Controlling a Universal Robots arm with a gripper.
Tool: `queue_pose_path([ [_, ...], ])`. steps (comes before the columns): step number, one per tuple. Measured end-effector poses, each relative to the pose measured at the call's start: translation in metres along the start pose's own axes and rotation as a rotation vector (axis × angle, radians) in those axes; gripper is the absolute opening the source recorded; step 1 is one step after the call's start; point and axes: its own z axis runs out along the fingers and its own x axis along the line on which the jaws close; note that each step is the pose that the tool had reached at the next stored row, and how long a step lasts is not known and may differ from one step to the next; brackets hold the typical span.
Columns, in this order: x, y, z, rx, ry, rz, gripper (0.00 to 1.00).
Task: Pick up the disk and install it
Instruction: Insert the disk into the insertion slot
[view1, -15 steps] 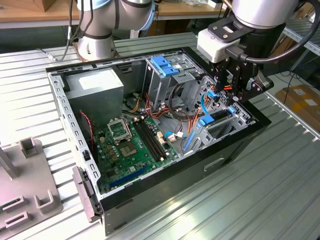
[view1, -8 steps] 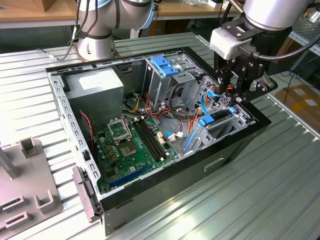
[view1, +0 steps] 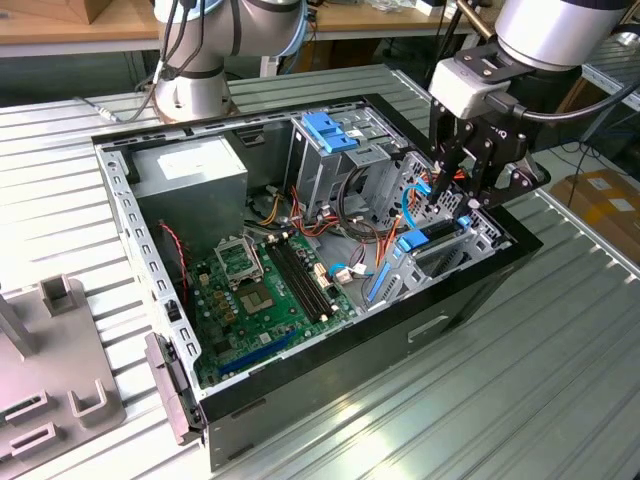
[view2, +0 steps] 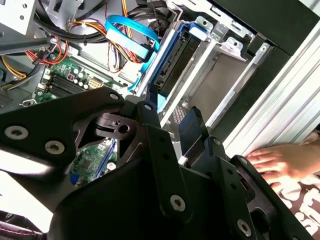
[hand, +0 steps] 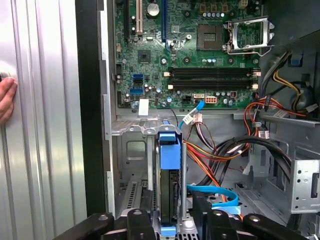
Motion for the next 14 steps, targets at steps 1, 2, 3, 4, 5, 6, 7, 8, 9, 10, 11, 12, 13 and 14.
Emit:
queue_pose_path([
  [1,0.0,0.0,0.0,-0.0001,0.0,0.0,0.45],
  [2,0.0,0.0,0.0001,-0.0002,-0.0002,0.0,0.45],
  [3,0.0,-0.0001,0.0002,-0.0012,-0.0002,0.0,0.45],
  [4,0.0,-0.0001,0.0005,-0.0168,-0.0001,0.0,0.45],
  [5,0.0,-0.0001,0.0008,-0.0438,0.0006,0.0,0.45],
  [6,0.0,-0.0001,0.0008,-0.0514,0.0009,0.0,0.45],
  [7,0.0,0.0,0.0008,-0.0518,0.0009,0.001,0.45],
  [8,0.0,0.0,0.0008,-0.0526,0.0009,0.001,0.45],
  [9,0.0,-0.0001,0.0009,-0.0532,0.0008,0.0,0.45],
  [10,0.0,-0.0026,0.0017,-0.0532,0.0004,0.0,0.45],
  [11,-0.0002,-0.0054,0.0023,-0.0533,0.0008,0.001,0.45],
  [12,-0.0005,-0.0071,0.0031,-0.0532,0.001,0.0,0.45],
  [13,-0.0011,-0.008,0.0065,-0.0532,0.0007,0.001,0.45],
  [14,-0.0013,-0.0082,0.009,-0.0532,0.0006,0.001,0.45],
])
